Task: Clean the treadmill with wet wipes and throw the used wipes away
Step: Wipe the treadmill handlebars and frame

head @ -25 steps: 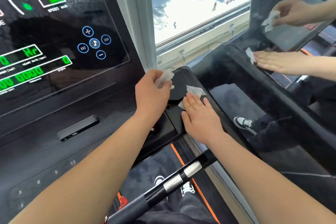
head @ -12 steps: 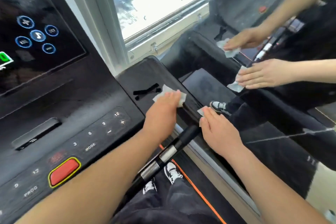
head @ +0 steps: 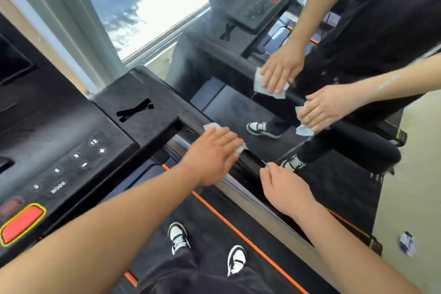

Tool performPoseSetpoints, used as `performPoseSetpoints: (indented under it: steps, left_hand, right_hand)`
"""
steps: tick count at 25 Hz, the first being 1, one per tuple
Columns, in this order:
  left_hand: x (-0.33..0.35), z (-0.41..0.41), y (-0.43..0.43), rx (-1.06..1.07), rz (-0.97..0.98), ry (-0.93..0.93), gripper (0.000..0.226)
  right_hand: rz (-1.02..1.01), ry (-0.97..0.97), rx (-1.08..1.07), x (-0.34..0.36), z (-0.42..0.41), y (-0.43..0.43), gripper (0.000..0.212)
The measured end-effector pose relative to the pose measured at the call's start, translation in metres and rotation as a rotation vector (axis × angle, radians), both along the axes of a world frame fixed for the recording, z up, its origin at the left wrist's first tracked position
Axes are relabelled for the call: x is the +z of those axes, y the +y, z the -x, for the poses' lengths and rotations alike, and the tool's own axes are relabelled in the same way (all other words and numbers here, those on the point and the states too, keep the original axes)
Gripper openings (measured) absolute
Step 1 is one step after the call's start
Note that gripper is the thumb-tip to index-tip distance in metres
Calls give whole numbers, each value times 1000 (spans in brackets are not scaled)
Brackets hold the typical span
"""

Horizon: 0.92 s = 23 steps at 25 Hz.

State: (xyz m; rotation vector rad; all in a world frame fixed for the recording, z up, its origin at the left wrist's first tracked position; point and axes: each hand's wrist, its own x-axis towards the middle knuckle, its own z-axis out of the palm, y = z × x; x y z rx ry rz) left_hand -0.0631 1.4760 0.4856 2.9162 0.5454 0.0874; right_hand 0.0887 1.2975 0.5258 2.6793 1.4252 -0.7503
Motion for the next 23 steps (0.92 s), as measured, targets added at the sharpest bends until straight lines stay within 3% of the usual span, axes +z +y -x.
performPoseSetpoints:
  steps: [4, 10, 16, 19, 23]
  left_hand:
    - [3, -27, -24, 169, -76, 4, 49]
    - [0, -57, -141, -105, 29, -31, 44]
    - [-7, -61, -151, 216, -63, -50, 50]
    - [-15, -72, -226, 89, -27, -84, 54]
    - [-23, -72, -297, -196, -8, -53, 66]
  right_hand:
    - [12, 67, -76, -5, -26, -62, 38]
    - [-128, 62, -37, -14, -44, -121, 32]
    - [-187, 43, -136, -21, -57, -189, 51]
    - [-164, -55, -185, -27, -60, -214, 51]
    - [-254, 57, -319, -37, -61, -242, 51]
